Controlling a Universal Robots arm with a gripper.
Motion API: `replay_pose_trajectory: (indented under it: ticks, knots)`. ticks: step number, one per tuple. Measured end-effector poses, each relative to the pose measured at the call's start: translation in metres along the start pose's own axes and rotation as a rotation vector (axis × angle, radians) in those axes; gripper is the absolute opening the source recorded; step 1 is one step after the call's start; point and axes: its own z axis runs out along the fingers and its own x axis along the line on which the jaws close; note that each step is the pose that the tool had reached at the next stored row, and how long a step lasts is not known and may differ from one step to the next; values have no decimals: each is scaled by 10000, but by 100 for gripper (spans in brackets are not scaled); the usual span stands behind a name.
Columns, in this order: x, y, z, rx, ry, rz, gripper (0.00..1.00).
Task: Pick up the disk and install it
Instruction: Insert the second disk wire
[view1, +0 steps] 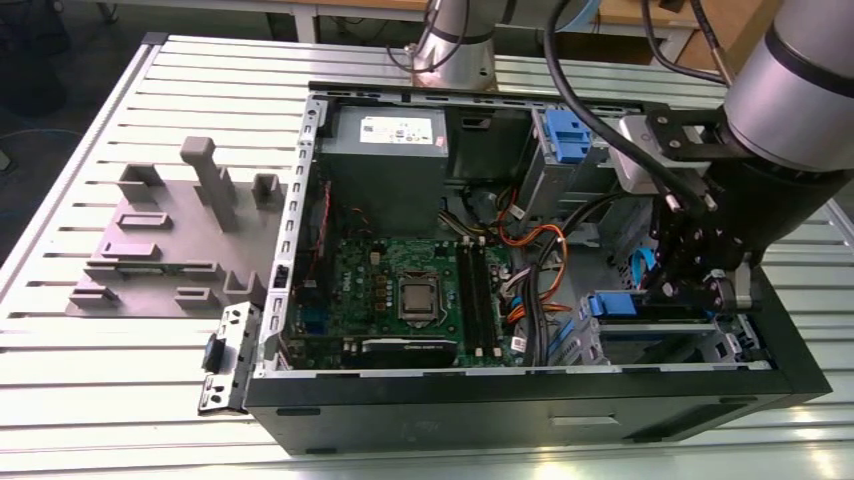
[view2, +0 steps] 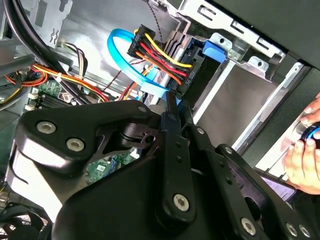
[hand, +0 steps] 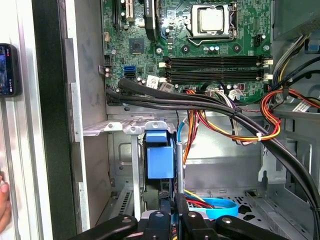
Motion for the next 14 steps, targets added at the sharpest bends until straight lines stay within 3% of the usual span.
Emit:
replay_pose_trajectory:
  ticks: [14]
  knots:
    - [44,2,45,-3,-60,6,16]
